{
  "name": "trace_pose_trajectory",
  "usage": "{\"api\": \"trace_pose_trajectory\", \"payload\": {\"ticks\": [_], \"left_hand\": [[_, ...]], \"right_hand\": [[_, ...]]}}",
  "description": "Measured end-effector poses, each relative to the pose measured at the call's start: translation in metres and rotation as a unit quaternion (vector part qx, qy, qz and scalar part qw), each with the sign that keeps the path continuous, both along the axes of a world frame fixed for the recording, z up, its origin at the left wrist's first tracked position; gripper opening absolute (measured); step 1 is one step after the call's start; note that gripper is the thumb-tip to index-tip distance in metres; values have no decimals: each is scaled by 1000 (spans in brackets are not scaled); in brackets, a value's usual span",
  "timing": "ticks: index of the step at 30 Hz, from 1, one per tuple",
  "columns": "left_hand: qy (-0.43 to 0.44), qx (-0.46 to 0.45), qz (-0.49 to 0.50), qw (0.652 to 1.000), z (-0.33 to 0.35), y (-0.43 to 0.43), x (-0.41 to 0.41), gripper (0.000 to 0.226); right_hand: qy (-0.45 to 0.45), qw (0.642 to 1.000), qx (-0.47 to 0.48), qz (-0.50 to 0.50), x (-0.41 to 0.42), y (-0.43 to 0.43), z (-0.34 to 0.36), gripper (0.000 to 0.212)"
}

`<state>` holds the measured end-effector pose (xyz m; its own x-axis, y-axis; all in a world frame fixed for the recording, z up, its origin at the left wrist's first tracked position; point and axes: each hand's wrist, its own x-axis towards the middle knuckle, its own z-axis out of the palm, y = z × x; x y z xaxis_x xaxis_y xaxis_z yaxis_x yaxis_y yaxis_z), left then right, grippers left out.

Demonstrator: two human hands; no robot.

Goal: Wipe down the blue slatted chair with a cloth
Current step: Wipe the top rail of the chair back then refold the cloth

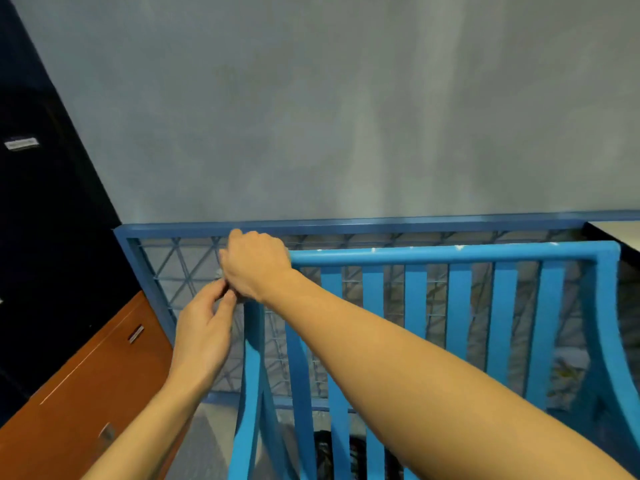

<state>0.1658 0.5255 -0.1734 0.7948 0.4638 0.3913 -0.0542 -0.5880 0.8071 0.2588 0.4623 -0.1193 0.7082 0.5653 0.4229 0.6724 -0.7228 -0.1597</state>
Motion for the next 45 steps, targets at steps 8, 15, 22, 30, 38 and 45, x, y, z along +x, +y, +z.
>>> {"api": "trace_pose_trajectory", "payload": {"ticks": [8,15,22,30,38,45], "left_hand": [[-29,-44,47,998,17,11,21,26],[-35,-3,13,999,19,5,20,32],[-24,27,12,999,35,-2,32,30],[21,22,16,999,30,-9,50,25],[-68,-26,44,996,34,-35,61,25],[-76,29,-2,997,35,-44,70,25]], "right_hand": [[-140,989,-43,18,6,-15,-19,22],[-122,992,-12,21,8,-30,-17,20],[-131,991,-29,-24,5,-51,-14,19],[-97,988,-92,-76,14,-37,1,31],[-151,985,-77,-42,13,-49,-7,21],[-119,987,-82,-63,19,-64,-14,24]]}}
